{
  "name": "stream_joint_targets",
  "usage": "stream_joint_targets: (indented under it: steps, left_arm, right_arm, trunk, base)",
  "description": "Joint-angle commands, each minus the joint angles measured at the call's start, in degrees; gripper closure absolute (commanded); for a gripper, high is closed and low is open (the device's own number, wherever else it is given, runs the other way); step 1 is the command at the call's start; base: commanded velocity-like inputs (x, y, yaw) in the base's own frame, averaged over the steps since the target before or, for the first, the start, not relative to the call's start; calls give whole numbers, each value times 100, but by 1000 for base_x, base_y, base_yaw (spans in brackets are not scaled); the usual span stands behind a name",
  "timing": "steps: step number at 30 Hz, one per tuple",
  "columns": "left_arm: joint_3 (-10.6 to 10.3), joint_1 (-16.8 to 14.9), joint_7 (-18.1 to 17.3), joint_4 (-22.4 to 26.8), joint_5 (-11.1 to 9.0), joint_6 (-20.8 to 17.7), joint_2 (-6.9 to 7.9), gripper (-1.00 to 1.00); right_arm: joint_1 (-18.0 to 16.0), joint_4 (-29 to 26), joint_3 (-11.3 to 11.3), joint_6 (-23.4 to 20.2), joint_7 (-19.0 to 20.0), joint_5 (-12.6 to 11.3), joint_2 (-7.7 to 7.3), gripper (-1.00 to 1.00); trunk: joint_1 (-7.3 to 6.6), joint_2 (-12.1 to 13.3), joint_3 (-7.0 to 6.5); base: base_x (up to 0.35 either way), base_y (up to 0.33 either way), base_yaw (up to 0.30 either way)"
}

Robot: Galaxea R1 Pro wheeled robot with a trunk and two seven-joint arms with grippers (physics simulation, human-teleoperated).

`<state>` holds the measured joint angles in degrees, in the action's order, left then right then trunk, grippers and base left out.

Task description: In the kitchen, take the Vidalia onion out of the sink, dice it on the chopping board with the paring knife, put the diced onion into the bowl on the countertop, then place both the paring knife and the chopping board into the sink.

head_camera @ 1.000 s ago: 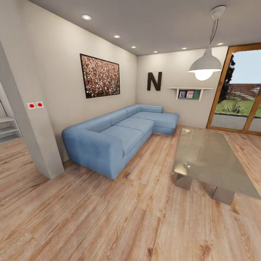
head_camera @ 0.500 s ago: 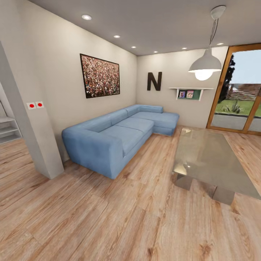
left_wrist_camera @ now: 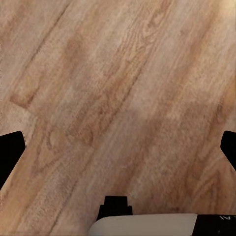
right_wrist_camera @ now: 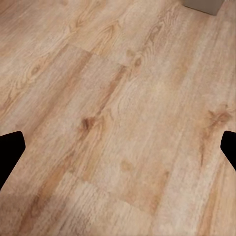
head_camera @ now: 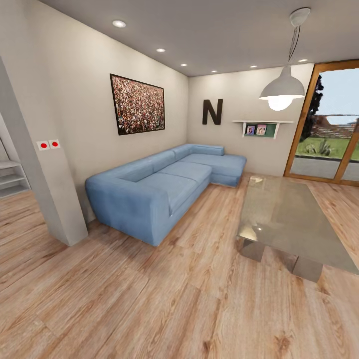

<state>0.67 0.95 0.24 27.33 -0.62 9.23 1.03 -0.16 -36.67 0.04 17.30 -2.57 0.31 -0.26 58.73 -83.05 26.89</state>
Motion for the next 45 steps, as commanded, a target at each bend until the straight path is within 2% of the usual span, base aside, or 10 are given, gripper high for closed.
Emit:
stream_joint_targets:
  steps: [1,7,13,28,45]
  left_arm:
    - [4,2,1,1,-20,15,7,-100]
    - [4,2,-13,-27,-108,39,20,-100]
    - [2,2,-3,-55,-122,271,20,-100]
    - [-5,2,-5,-71,-125,305,4,-100]
    - [-5,2,-4,-67,-127,308,14,-100]
  right_arm:
    - [-2,1,4,16,-18,4,-1,-100]
    - [-2,6,-1,19,-31,3,-1,-100]
    - [0,9,3,19,-33,4,-3,-100]
    - [-2,99,-4,44,-33,-5,-1,-100]
    - [-2,108,-4,46,-33,-5,-1,-100]
  trunk:
    - [0,-3,4]
    - [0,-3,4]
    - [0,-3,4]
    - [0,-3,-6]
    - [0,-3,-80]
  base:
    - [0,0,0]
    - [0,0,0]
    - [0,0,0]
    - [0,0,-17]
    - [0,0,-207]
